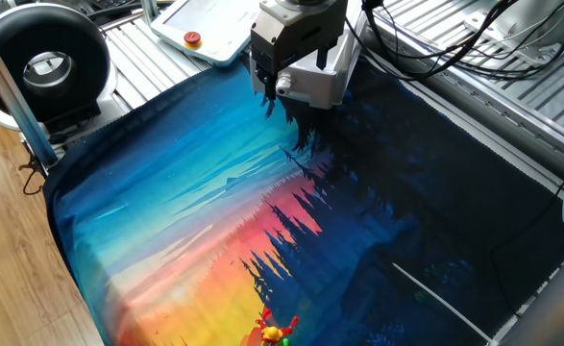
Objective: Grasp the handle and close the drawer
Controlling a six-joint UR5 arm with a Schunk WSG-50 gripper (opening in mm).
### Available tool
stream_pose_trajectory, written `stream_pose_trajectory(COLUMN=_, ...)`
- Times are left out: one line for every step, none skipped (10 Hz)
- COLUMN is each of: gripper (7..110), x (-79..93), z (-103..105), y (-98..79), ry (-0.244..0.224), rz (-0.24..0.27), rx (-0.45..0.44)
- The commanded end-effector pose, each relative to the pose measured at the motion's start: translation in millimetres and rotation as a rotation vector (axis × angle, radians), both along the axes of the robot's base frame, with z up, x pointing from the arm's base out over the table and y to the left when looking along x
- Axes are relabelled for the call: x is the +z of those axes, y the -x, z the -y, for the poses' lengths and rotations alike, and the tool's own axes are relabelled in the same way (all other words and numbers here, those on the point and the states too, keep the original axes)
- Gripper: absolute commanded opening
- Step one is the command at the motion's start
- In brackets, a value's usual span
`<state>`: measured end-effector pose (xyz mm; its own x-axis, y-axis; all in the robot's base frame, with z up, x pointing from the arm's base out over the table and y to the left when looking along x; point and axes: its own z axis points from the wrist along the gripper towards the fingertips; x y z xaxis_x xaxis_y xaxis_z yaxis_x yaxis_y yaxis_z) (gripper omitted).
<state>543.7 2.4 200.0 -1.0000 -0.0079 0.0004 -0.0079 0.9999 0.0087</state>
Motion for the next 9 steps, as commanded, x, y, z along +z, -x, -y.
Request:
stream_pose_trajectory(gripper=109, x=8.7, z=-60.2, y=25.5, ry=-0.218, rz=-0.14, rx=-0.298)
stream_pose_trajectory(gripper=109, x=8.2, z=-58.8, y=25.1, ry=-0.214, rz=-0.134, rx=-0.273)
stream_pose_trajectory(gripper=109, x=8.1, z=-57.5, y=24.6, ry=-0.212, rz=-0.13, rx=-0.25)
stream_pose_trajectory(gripper=7, x=8.5, z=-56.7, y=24.5, ry=-0.214, rz=-0.127, rx=-0.22)
stream_pose_trajectory(gripper=7, x=8.2, z=-56.0, y=23.8, ry=-0.213, rz=-0.121, rx=-0.199)
stream_pose_trajectory(gripper=7, x=8.0, z=-55.7, y=22.7, ry=-0.213, rz=-0.114, rx=-0.177)
stream_pose_trajectory(gripper=7, x=8.0, z=-55.6, y=21.9, ry=-0.213, rz=-0.11, rx=-0.171)
stream_pose_trajectory(gripper=7, x=8.0, z=-55.6, y=21.5, ry=-0.214, rz=-0.108, rx=-0.168)
stream_pose_trajectory(gripper=7, x=8.1, z=-56.4, y=21.3, ry=-0.214, rz=-0.114, rx=-0.221)
